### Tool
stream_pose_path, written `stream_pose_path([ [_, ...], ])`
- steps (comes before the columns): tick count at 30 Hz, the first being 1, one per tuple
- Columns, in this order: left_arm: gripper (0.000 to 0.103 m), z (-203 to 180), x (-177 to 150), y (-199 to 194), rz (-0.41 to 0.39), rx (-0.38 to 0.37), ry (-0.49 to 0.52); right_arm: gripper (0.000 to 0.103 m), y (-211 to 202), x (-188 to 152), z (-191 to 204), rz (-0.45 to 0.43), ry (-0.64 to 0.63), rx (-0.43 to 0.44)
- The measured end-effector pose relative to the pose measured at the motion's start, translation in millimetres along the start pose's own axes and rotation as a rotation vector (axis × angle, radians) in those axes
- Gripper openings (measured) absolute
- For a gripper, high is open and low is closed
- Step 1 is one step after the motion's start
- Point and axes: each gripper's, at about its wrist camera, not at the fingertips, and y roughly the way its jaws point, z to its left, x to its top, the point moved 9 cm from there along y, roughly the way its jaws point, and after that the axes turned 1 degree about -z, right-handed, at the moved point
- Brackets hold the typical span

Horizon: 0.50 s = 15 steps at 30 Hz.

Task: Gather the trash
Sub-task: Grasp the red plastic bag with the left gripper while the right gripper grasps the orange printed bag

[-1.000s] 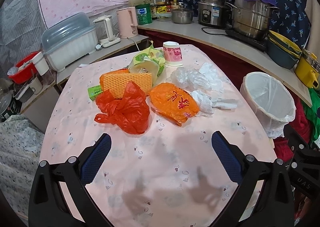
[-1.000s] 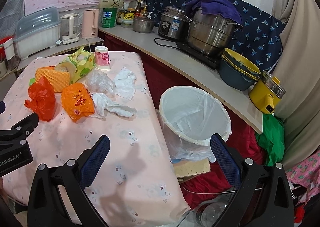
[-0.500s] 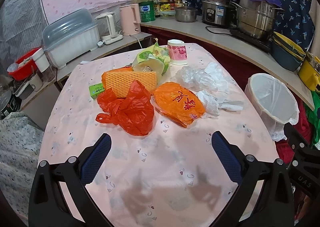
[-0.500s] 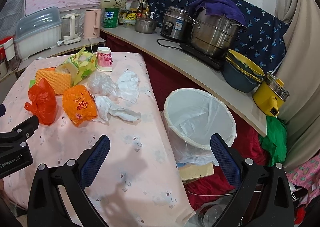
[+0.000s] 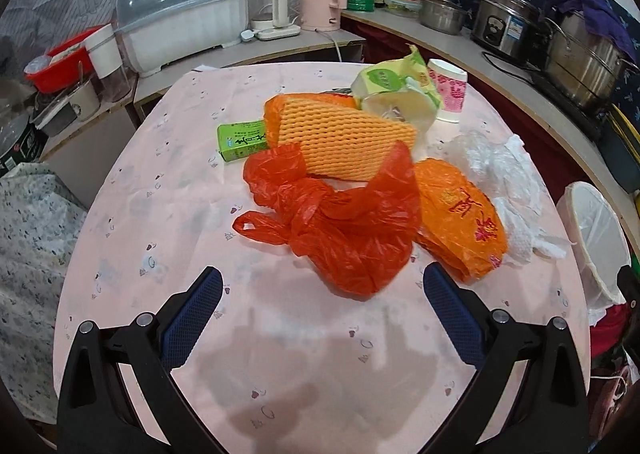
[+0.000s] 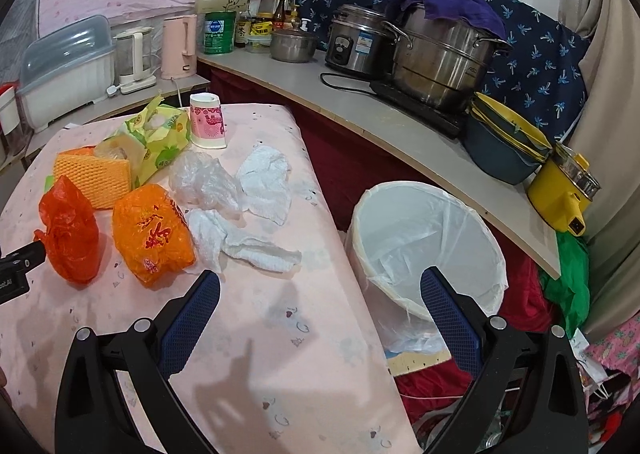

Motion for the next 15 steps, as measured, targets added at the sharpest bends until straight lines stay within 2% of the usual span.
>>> stream_pose_path([
  [7, 0.096, 16.6, 1.3, 39.1, 0.068, -0.040, -0.066, 0.095, 32.2, 11.9, 32.7, 0.028, -0.020, 0.043],
  [15, 0.096, -2.4, 8.8, 53.9, 0.102, -0.146, -0.100, 0.095, 56.2, 25.4, 61.0, 0.042, -0.043, 0.081],
])
